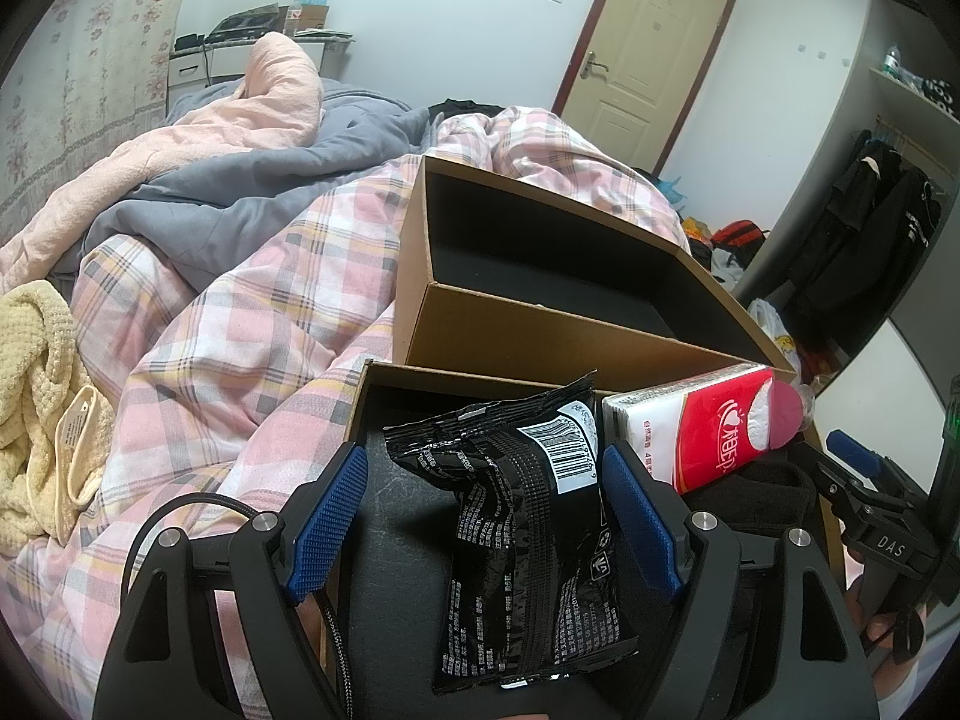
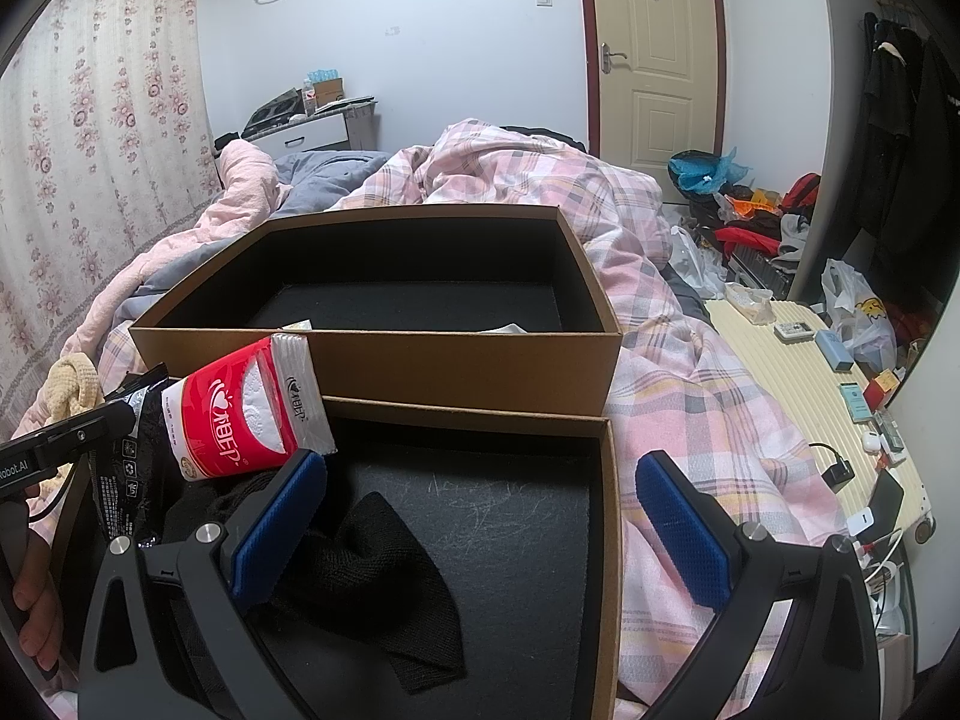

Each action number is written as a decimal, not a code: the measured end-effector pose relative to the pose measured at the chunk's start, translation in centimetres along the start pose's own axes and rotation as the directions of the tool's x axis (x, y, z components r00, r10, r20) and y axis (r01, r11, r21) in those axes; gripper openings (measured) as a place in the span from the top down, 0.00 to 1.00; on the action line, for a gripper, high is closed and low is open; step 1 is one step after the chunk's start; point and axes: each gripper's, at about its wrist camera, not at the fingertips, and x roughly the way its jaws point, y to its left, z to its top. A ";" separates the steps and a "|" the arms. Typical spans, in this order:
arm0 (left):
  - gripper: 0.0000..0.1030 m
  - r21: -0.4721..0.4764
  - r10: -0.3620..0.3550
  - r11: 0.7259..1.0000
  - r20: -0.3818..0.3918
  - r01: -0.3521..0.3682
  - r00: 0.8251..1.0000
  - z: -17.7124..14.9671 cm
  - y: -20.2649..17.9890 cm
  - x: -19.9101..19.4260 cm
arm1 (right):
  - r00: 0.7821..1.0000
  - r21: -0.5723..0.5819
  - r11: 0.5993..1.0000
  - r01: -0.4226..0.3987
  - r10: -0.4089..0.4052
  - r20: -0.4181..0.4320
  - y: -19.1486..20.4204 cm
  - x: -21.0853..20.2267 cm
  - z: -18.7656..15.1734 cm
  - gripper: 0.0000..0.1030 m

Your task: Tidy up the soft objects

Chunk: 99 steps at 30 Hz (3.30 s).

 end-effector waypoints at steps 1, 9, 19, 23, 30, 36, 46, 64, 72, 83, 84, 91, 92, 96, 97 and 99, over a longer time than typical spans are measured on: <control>0.24 0.000 0.000 1.000 0.000 0.000 1.000 0.0 0.0 0.0 | 1.000 0.000 1.000 0.000 0.000 0.000 0.0 0.0 0.0 0.01; 0.24 0.000 0.000 1.000 0.000 0.000 1.000 0.0 0.0 0.0 | 1.000 0.000 1.000 0.000 0.000 0.000 0.0 0.0 0.0 0.01; 0.24 0.000 0.000 1.000 0.000 0.000 1.000 0.0 0.0 0.0 | 1.000 0.000 1.000 0.000 0.000 0.000 0.0 0.0 0.0 0.01; 0.24 0.000 0.000 1.000 0.000 0.000 1.000 0.0 0.0 0.0 | 1.000 0.000 1.000 0.000 0.000 0.000 0.0 0.0 0.0 0.01; 0.24 0.000 0.000 1.000 0.000 0.000 1.000 0.0 0.0 0.0 | 1.000 0.000 1.000 0.000 0.000 0.000 0.0 0.0 0.0 0.01; 0.24 0.000 0.000 1.000 0.000 0.000 1.000 0.0 0.0 0.0 | 1.000 0.000 1.000 0.000 0.000 0.000 0.0 0.0 0.0 0.01; 0.24 0.000 0.000 1.000 0.000 0.000 1.000 0.0 0.0 0.0 | 1.000 0.000 1.000 0.000 0.000 0.000 0.0 0.0 0.0 0.01; 0.24 0.000 0.000 1.000 0.000 0.000 1.000 0.0 0.0 0.0 | 1.000 0.000 1.000 0.000 0.000 -0.001 0.0 0.0 0.0 0.01; 0.24 0.000 0.000 1.000 0.000 0.000 1.000 0.0 0.0 0.0 | 1.000 0.000 1.000 0.000 0.000 -0.001 0.0 -0.1 0.0 0.01; 0.24 0.027 0.026 0.999 0.019 -0.026 0.999 -0.1 -0.5 -0.3 | 1.000 -0.006 1.000 -0.001 0.001 0.005 0.0 0.0 0.1 0.01; 0.24 0.039 0.035 0.999 0.025 -0.036 0.999 0.0 -0.7 -0.5 | 1.000 -0.007 1.000 -0.001 0.001 0.008 0.0 -0.1 0.1 0.01; 0.24 0.203 0.042 0.978 0.043 -0.050 0.998 -0.5 -3.4 -0.7 | 1.000 0.002 1.000 -0.004 0.004 0.015 -0.1 -0.2 -0.1 0.01; 0.24 0.231 0.057 0.971 0.036 -0.064 0.998 -0.7 -3.9 -0.4 | 1.000 0.003 1.000 -0.004 0.004 0.016 -0.1 -0.2 -0.1 0.01; 0.24 0.283 0.182 0.942 0.030 -0.183 0.983 -1.2 -4.8 0.5 | 1.000 0.001 1.000 -0.004 0.004 0.020 -0.1 -0.4 0.0 0.01; 0.24 0.284 0.202 0.937 0.035 -0.204 0.979 -1.2 -4.9 0.5 | 1.000 0.001 1.000 -0.005 0.005 0.020 -0.1 -0.4 0.0 0.01; 0.24 0.271 0.228 0.933 0.061 -0.236 0.972 -1.0 -4.9 -0.1 | 1.000 0.004 1.000 -0.008 0.008 0.020 -0.1 -0.4 0.0 0.01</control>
